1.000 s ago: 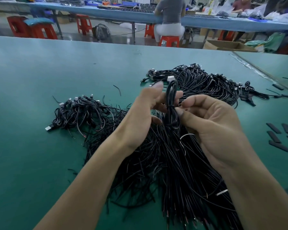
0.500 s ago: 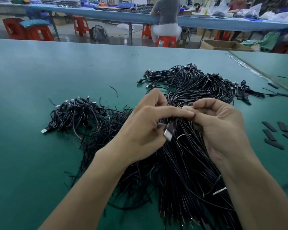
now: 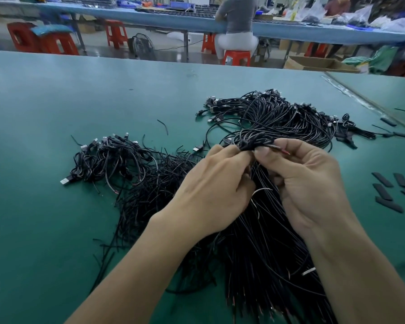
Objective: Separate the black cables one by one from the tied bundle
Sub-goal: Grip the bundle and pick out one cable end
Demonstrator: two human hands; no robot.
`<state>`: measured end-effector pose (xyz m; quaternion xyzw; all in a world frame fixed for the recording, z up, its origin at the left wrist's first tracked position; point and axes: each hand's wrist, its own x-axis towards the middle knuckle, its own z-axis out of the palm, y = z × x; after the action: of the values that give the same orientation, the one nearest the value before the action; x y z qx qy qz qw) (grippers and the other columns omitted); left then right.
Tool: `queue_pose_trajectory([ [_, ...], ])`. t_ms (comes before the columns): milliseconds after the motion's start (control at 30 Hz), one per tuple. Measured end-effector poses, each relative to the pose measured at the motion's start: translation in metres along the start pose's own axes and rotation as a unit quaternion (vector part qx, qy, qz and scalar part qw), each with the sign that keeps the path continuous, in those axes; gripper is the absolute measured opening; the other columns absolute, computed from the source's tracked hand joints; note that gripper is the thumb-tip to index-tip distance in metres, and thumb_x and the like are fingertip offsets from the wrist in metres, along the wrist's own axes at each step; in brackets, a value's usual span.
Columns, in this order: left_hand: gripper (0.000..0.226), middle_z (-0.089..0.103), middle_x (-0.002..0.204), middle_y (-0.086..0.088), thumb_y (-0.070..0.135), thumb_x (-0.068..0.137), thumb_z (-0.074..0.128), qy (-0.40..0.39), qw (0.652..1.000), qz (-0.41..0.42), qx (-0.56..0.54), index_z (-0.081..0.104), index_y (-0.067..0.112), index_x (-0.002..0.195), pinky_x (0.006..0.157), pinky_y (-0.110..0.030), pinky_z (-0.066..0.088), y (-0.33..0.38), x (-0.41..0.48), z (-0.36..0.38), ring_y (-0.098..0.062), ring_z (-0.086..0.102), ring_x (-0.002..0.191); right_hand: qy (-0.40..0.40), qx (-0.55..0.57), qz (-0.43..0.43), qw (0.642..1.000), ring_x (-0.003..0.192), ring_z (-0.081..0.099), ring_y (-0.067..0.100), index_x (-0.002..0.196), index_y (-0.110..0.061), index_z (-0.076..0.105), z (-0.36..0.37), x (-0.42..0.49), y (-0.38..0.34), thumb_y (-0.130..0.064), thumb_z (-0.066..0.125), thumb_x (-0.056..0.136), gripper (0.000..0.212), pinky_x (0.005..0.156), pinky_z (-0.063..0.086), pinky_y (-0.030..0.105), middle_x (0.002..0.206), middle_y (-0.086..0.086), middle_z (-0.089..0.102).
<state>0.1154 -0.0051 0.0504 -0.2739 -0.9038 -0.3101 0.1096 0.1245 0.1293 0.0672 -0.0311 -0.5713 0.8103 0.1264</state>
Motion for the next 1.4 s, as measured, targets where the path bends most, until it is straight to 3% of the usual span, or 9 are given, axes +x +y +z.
queue_pose_trajectory([
  [133,0.032,0.062,0.104,0.002,0.019,0.084,0.044,-0.015,0.985,-0.064,-0.162,0.063,0.01,0.108,0.087,-0.035,0.044,0.001,0.004,-0.007,-0.017,0.052,0.098,-0.056,0.024,0.063,0.996,0.046,0.055,-0.001,0.088,-0.008,0.065,-0.002,0.001,-0.003,-0.006,0.074,0.061,0.028,0.043,0.039,0.01,0.064,-0.006,0.069],
  [267,0.063,0.07,0.119,0.008,0.062,0.086,0.035,-0.022,0.929,-0.118,-0.351,0.072,0.021,0.116,0.101,-0.036,0.046,0.005,0.002,-0.015,-0.004,0.06,0.112,-0.076,0.012,0.062,0.995,0.049,0.056,0.001,0.083,-0.011,0.067,-0.004,0.001,-0.006,-0.005,0.074,0.057,0.028,0.046,0.04,0.01,0.066,-0.003,0.07],
  [400,0.106,0.067,0.106,-0.026,0.092,0.066,0.042,0.001,0.903,-0.206,-0.377,0.068,-0.004,0.104,0.092,-0.048,0.049,0.001,0.007,-0.016,-0.029,0.066,0.091,-0.12,-0.061,-0.008,0.991,0.066,0.072,0.012,0.078,-0.015,0.072,-0.004,-0.002,-0.01,0.007,0.076,0.061,0.028,0.061,0.056,0.015,0.073,0.005,0.075],
  [600,0.055,0.073,0.092,-0.022,0.064,0.078,0.063,-0.013,0.897,-0.226,-0.38,0.078,0.011,0.083,0.081,-0.037,0.044,-0.01,0.005,-0.016,-0.02,0.059,0.078,-0.124,-0.313,-0.153,0.929,0.068,0.073,0.012,0.088,-0.023,0.07,-0.006,-0.004,-0.006,0.008,0.074,0.078,0.033,0.064,0.061,0.033,0.074,-0.006,0.076],
  [767,0.032,0.064,0.079,-0.012,0.043,0.093,0.054,-0.052,0.936,-0.114,-0.328,0.073,0.018,0.097,0.059,-0.039,0.046,-0.014,0.003,-0.016,-0.017,0.056,0.068,-0.127,-0.206,-0.067,0.968,0.064,0.068,0.007,0.082,-0.019,0.071,-0.012,0.002,-0.009,-0.006,0.083,0.069,0.022,0.063,0.054,0.018,0.071,0.0,0.075],
  [933,0.024,0.069,0.083,0.006,0.029,0.1,0.056,-0.024,0.974,-0.015,-0.226,0.066,0.033,0.121,0.07,-0.026,0.053,-0.019,0.003,-0.011,-0.007,0.062,0.072,-0.11,-0.107,0.043,0.987,0.053,0.06,0.002,0.073,-0.014,0.07,-0.015,0.005,-0.007,-0.011,0.078,0.054,0.021,0.046,0.041,0.009,0.068,0.002,0.072],
  [1100,0.026,0.069,0.083,0.015,0.038,0.091,0.068,0.036,0.981,0.028,-0.189,0.069,0.027,0.115,0.067,-0.011,0.042,-0.022,0.002,-0.016,0.004,0.061,0.07,-0.142,-0.004,0.201,0.969,0.044,0.04,0.003,0.07,-0.009,0.072,-0.02,0.009,-0.005,-0.005,0.071,0.061,0.01,0.038,0.027,0.012,0.057,0.0,0.06],
  [1300,0.007,0.075,0.078,0.008,0.027,0.091,0.071,0.104,0.963,-0.109,-0.223,0.072,0.033,0.093,0.078,-0.038,0.061,-0.036,0.005,-0.026,-0.01,0.071,0.072,-0.129,-0.034,0.173,0.976,0.05,0.055,0.007,0.109,-0.016,0.069,-0.017,0.012,0.001,-0.014,0.074,0.07,0.04,0.042,0.04,0.014,0.075,0.01,0.073],
  [1400,0.012,0.075,0.079,0.008,0.02,0.09,0.071,0.228,0.917,-0.223,-0.24,0.07,0.029,0.098,0.074,-0.035,0.062,-0.057,0.005,-0.035,-0.002,0.069,0.068,-0.078,-0.194,0.094,0.973,0.052,0.059,0.005,0.103,-0.013,0.071,-0.023,0.014,0.007,-0.008,0.069,0.089,0.015,0.044,0.042,0.014,0.072,0.005,0.074],
])
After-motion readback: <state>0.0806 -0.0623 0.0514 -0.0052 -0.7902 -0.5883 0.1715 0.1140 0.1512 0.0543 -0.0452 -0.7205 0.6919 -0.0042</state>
